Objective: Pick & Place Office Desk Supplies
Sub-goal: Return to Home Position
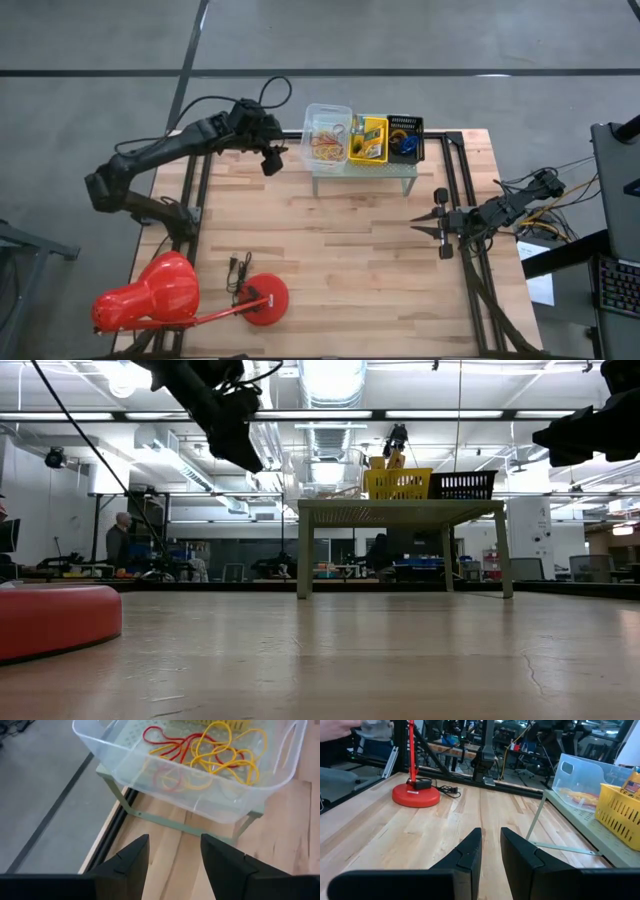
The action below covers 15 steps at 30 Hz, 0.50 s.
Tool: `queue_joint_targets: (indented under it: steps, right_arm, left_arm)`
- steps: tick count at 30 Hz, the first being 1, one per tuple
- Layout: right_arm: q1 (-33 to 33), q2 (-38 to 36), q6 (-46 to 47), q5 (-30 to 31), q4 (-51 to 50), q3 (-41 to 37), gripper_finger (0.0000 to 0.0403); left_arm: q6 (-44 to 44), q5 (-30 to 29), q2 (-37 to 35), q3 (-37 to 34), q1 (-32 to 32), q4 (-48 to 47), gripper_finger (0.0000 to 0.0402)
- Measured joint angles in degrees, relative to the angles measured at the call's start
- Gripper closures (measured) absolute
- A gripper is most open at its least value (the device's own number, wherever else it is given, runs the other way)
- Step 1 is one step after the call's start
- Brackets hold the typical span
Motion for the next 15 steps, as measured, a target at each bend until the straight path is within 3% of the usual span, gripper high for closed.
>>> queue_joint_targets:
  steps: [15]
  right_arm:
    - [-0.04,0.00,0.00,0.00,0.00,0.00,0.0335]
  left_arm:
    - [2.22,1.41,5.95,-0.10,5.52,8.61,0.0223]
